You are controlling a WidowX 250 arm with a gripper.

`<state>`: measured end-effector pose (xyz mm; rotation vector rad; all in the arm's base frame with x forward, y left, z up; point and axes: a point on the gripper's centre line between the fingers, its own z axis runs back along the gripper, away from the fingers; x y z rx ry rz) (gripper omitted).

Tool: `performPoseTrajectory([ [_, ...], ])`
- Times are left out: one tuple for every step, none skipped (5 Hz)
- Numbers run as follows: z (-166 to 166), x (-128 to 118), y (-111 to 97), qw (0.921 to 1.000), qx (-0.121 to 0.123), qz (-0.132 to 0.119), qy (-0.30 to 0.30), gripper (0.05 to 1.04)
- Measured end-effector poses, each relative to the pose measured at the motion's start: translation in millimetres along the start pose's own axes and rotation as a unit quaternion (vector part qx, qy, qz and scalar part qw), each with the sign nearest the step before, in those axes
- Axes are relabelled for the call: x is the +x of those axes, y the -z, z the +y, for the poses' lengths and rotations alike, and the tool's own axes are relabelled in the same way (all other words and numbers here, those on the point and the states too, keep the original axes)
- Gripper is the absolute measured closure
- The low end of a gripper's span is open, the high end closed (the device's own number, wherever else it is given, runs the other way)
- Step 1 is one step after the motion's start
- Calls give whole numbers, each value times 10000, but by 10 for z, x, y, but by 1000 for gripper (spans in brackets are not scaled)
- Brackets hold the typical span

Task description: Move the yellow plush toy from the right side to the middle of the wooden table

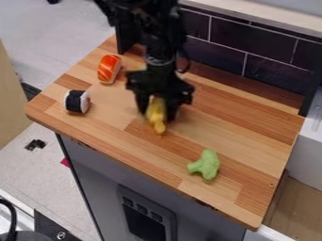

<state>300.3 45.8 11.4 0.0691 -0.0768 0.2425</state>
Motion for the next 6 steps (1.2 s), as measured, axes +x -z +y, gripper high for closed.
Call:
performPoseTrajectory([
  [51, -24, -266, 9998, -183, 41, -84, 86],
  [77, -8, -612, 9992, -364, 9, -146, 86],
  [63, 66, -799, 9987, -430, 43, -272, 86],
  [-48, 149, -966, 9984, -491, 24, -294, 86],
  [-198, 227, -1117, 9982, -527, -81, -272, 86],
  [-309, 270, -1218, 9980, -561, -149, -248, 86],
])
